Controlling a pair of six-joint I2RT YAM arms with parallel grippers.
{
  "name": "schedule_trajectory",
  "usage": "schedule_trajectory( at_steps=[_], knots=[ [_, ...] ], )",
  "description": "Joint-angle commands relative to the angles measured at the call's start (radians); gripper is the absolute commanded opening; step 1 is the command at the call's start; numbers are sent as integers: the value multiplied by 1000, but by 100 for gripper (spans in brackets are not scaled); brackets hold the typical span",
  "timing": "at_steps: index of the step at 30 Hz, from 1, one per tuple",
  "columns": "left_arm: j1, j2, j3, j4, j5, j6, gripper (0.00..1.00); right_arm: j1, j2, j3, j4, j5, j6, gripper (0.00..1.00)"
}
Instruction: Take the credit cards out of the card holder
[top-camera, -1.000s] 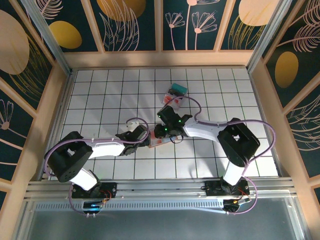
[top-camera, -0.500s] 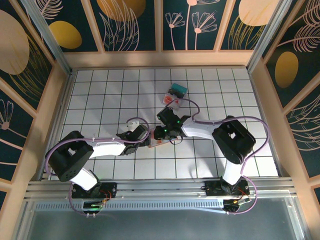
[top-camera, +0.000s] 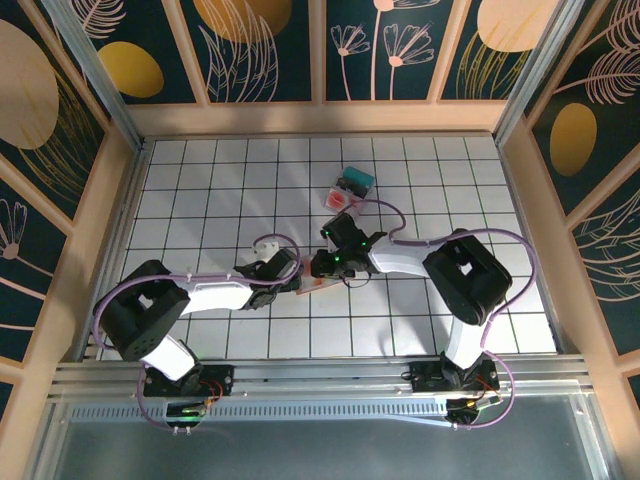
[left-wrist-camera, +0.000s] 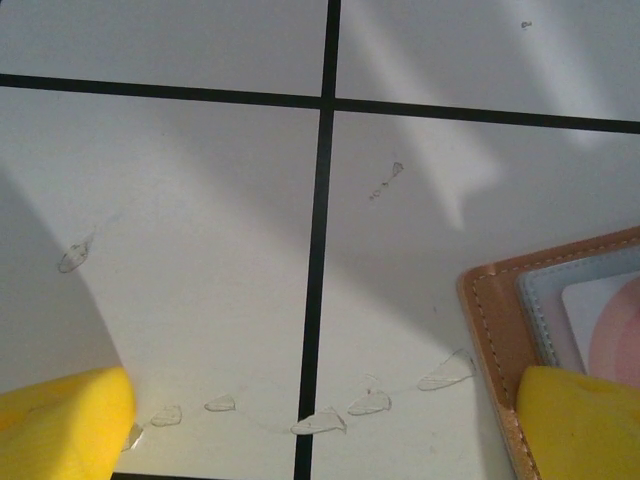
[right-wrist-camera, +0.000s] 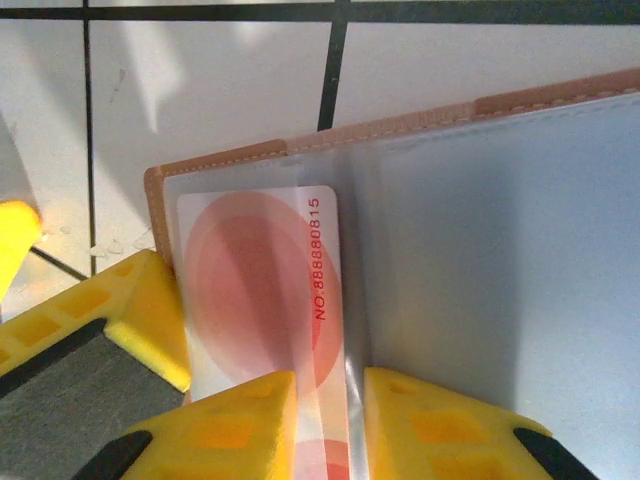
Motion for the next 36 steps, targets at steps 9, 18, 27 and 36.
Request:
schedule_trajectory(
  at_steps=[9,18,27,36],
  knots=[
    [0,54,4,-73,6,-11,99,-26,-72,-63,167,-166,59,22],
    [0,53,5,-76,8,-10,99,-38,-57,-101,272,-234,107,19],
    [1,62,16,-87,5,-11,99,-58,-47,-153,432,-344,178,18],
    [0,80,29,-110,-5,-18,99,-94,-82,-203,492,-381,207,15]
  ],
)
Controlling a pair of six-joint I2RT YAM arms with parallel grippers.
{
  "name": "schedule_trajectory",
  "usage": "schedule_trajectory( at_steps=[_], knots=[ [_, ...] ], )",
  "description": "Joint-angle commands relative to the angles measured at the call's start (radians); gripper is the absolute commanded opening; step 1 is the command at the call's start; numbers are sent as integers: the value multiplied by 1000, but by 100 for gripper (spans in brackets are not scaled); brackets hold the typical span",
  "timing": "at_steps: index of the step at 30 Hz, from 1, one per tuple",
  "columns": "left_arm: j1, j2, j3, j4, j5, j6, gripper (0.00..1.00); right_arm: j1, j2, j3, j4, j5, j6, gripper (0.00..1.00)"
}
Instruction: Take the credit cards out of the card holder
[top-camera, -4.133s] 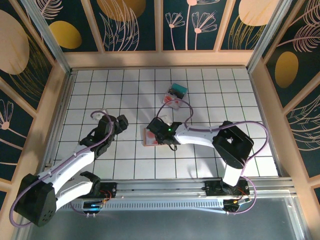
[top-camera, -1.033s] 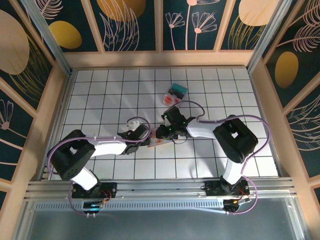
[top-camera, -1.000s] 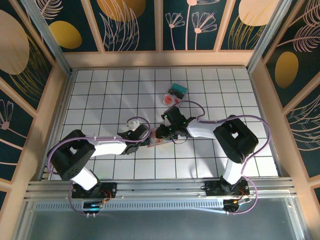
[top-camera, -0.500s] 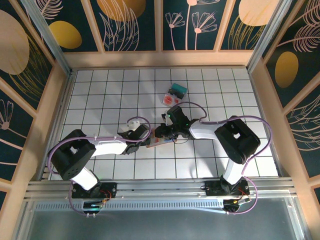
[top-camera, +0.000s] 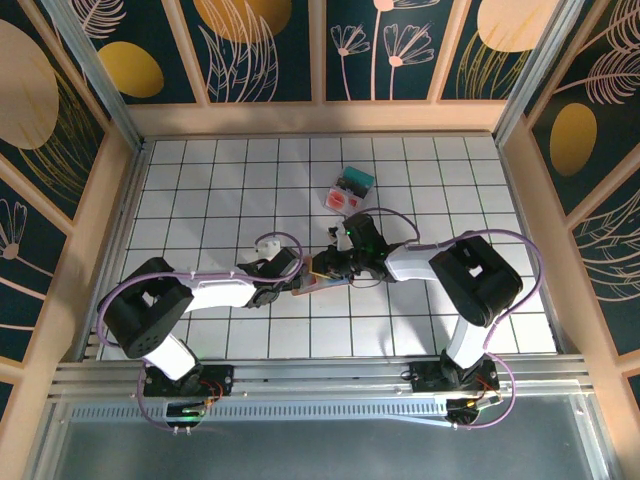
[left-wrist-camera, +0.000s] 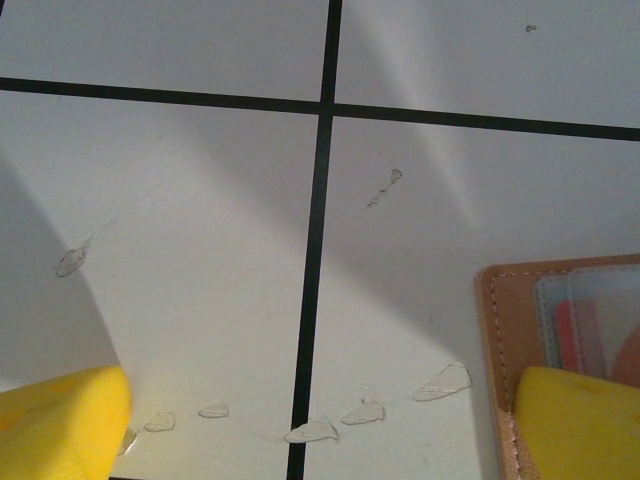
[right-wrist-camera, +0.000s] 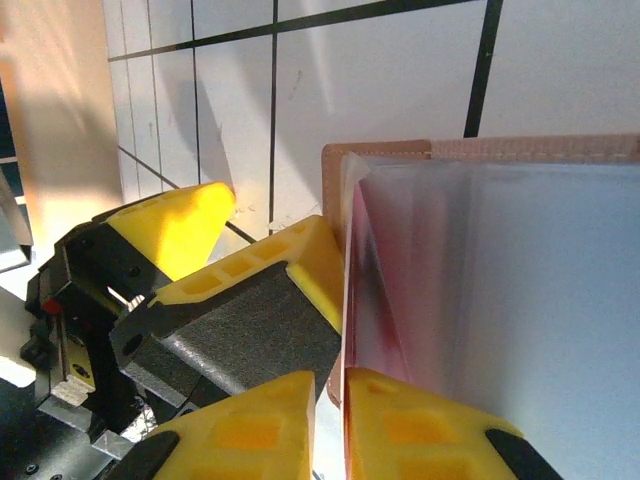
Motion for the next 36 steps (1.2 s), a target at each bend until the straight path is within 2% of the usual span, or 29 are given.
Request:
schedule_trajectory(
  at_steps=[1,12,17,21,36],
  knots=[
    [5,56,-4,-75,6,-2,99,-10,-43,-16,87,-64,23,15],
    [4,67,1,-82,1,0,99,-42,-79,-36,68,-60,11,16],
    [4,69,1,-93,-5,-4,99,-48,-89,-36,27,-34,-9,5],
    [4,68,4,-105,-18,-8,99,-48,-97,-20,-45,16,-45,0],
    [8,87,47,-183,-119,8,99,-41,-135,32,-256,186,-150,0]
  ],
)
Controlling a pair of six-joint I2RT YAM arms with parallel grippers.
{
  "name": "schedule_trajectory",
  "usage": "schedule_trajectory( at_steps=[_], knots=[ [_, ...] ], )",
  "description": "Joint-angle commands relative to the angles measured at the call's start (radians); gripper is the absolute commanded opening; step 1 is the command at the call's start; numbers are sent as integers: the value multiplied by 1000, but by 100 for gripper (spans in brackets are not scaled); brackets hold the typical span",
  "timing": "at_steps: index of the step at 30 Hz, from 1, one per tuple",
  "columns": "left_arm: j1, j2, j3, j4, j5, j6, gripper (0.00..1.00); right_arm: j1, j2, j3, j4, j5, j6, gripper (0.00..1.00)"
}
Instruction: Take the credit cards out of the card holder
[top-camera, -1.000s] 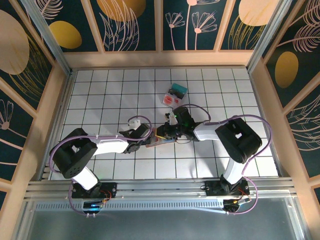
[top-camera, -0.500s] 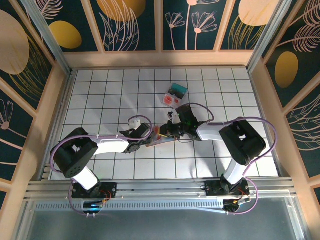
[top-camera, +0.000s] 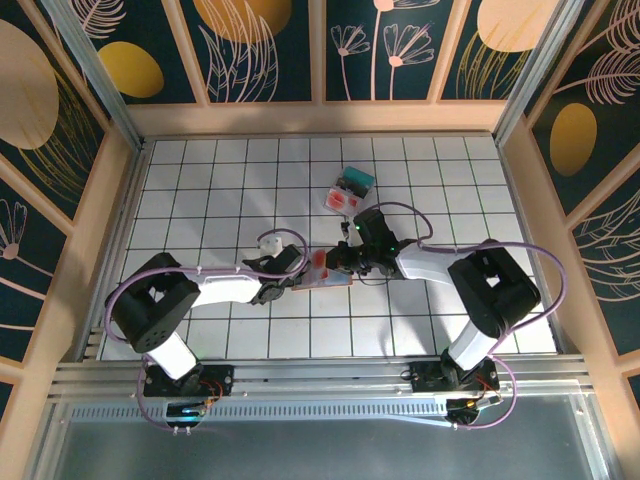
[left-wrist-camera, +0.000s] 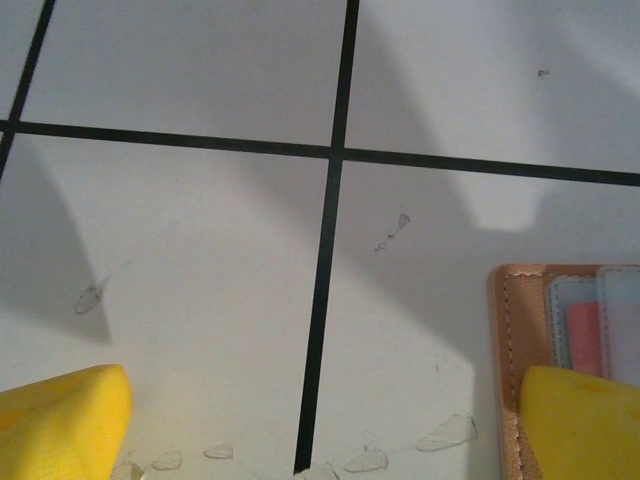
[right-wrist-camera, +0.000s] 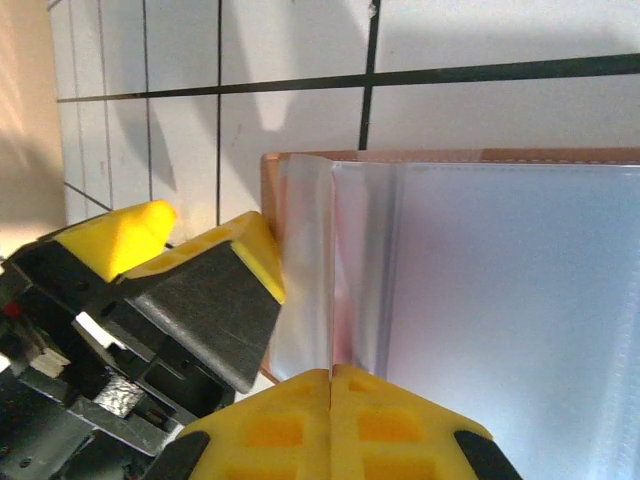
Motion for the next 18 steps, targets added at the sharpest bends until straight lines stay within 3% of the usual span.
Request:
schedule_trajectory(
  at_steps=[1,18],
  knots=[
    [10,39,-5,-147,-55,18,99,6,-28,32,-71,61,-47,0],
    [42,-20,21,-171,-155,95,99,17,-56,82,-126,108,-88,0]
  ],
)
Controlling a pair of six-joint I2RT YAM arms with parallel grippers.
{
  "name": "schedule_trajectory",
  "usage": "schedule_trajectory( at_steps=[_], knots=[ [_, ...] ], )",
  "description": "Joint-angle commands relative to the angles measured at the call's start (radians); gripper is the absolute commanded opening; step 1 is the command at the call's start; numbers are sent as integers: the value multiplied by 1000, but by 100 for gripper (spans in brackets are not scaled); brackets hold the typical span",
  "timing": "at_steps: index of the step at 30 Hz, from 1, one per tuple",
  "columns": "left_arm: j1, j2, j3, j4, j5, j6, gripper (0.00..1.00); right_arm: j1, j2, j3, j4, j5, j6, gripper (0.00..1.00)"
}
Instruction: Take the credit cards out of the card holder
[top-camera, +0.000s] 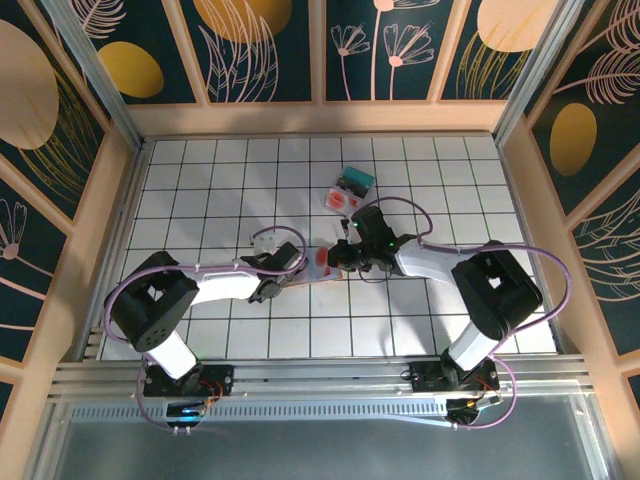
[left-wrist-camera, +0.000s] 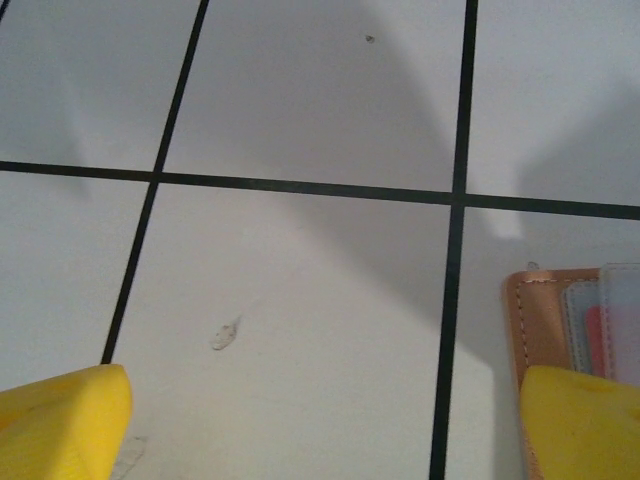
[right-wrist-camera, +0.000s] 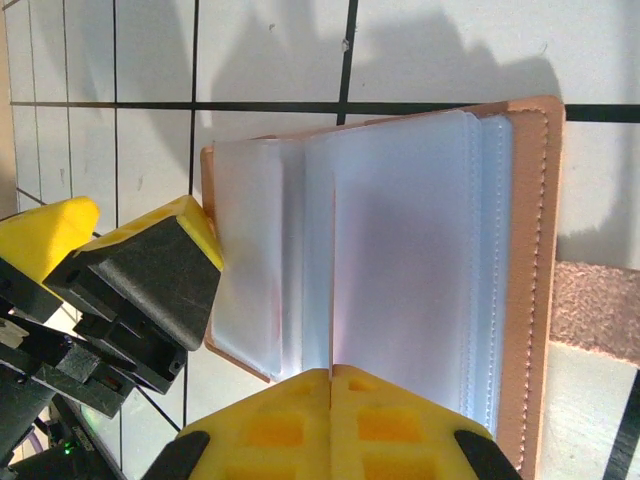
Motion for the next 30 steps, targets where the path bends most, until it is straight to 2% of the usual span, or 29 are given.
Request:
schedule_trajectory(
  at_steps=[1,14,22,27,30],
  knots=[
    [12,-23,11,-86,-42,52,99,7,-47,35,-33,40,-34,0],
    [13,-206,6,-37,-7,87,99,6,-121,116,-158,201,-135,0],
    [13,-196,10,-114,51,34,99,-8,-153,189,-218,316,-260,0],
    [-2,-184,-7,-137,88,7,99,-35,-140,251,-247,358,-405,0],
    [-19,-162,-5,-141,90,-12,99,-38,-136,276,-236,441,-500,0]
  ],
)
